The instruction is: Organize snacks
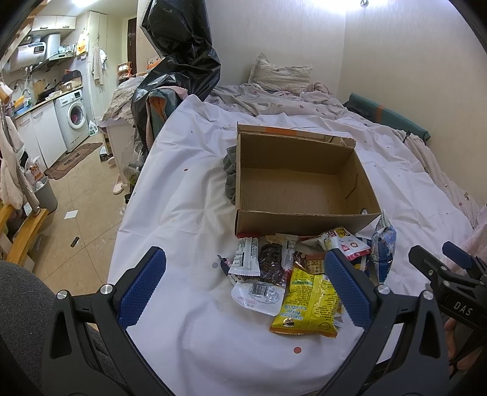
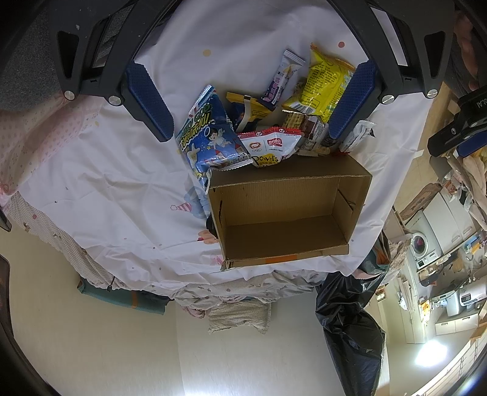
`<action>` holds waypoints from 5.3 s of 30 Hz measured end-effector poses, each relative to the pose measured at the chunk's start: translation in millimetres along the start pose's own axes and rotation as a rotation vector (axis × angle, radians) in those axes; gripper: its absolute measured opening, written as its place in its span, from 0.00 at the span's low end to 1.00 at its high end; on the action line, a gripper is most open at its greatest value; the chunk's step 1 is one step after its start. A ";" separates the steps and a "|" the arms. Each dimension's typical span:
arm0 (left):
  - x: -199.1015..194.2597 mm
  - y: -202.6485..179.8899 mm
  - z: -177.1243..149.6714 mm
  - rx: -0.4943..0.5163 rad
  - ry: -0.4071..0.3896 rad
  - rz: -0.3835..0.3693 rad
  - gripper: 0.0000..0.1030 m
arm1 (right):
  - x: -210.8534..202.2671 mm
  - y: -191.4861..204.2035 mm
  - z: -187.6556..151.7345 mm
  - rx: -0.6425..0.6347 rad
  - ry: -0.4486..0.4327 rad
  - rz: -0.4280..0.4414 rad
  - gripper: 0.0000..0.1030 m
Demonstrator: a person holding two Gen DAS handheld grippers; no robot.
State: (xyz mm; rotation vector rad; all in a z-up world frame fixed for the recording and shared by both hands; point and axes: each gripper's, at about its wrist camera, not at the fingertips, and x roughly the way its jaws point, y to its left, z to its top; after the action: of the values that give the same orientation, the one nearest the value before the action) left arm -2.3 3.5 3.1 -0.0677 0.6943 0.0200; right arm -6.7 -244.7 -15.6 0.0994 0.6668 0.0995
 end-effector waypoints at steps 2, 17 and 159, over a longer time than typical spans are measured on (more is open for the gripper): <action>-1.4 -0.9 3.6 -0.001 -0.001 0.002 1.00 | -0.1 -0.5 0.4 0.004 0.003 0.000 1.00; -2.5 -1.0 5.2 -0.003 -0.007 0.004 1.00 | 4.4 1.9 -1.6 0.008 0.006 0.005 1.00; 177.8 -58.2 137.2 0.070 0.304 -0.032 0.38 | 177.0 -24.6 132.0 0.034 0.152 0.231 0.37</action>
State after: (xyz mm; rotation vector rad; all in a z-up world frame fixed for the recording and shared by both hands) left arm 224.3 -45.8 -2.3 -0.0147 0.9967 -0.0457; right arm 215.1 -255.1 -23.7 0.2032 0.8069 0.3205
